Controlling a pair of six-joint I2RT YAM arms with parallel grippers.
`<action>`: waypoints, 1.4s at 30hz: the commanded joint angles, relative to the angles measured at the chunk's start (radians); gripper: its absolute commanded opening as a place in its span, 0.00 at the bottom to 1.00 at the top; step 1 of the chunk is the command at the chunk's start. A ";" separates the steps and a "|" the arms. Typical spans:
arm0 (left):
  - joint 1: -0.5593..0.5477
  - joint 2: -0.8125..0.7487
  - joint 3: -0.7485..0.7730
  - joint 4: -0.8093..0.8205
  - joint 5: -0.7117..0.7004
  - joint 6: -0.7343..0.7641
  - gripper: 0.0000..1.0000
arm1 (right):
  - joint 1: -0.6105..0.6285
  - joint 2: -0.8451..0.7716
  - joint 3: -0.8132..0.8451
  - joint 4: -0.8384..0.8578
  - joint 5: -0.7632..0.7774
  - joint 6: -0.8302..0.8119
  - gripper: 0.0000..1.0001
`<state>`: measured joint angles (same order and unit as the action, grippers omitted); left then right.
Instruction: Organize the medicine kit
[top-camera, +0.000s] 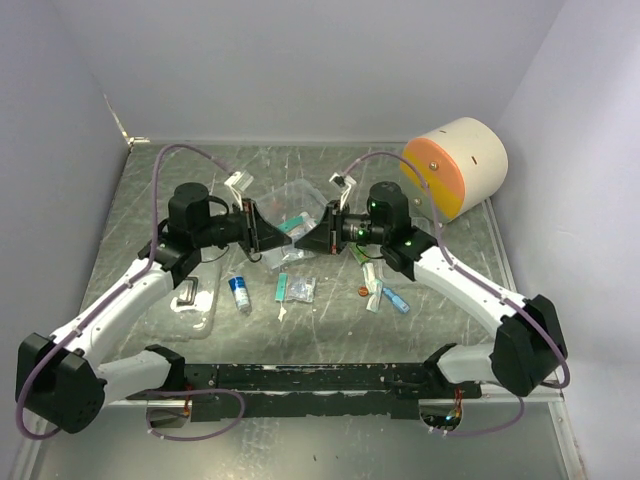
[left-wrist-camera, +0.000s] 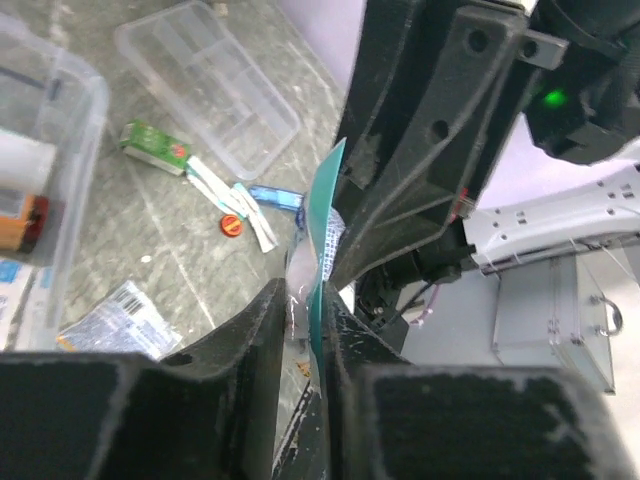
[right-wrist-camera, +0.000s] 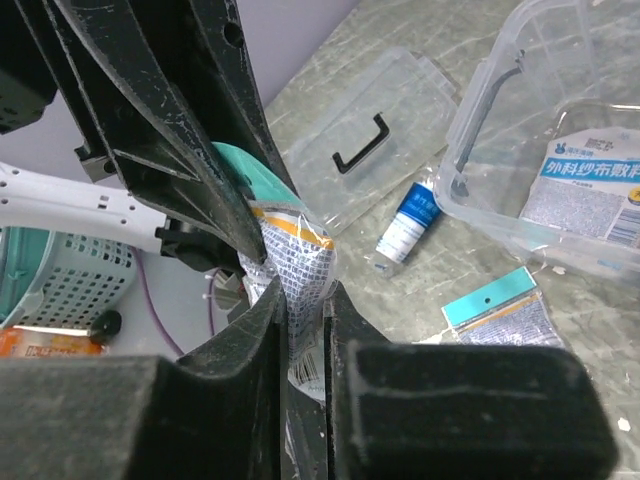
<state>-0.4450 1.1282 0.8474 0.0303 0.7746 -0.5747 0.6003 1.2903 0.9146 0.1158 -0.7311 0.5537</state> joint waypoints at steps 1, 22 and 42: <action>0.062 -0.045 0.019 -0.113 -0.165 0.034 0.38 | -0.002 0.059 0.096 -0.058 0.043 0.006 0.07; 0.083 -0.337 0.037 -0.523 -1.092 0.106 0.72 | 0.085 0.777 0.818 -0.688 0.456 -0.276 0.04; 0.083 -0.391 0.033 -0.533 -1.097 0.103 0.69 | 0.160 0.960 1.046 -0.931 0.538 -0.304 0.09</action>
<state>-0.3645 0.7547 0.8879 -0.5030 -0.3107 -0.4774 0.7456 2.2234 1.9182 -0.7273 -0.2203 0.2600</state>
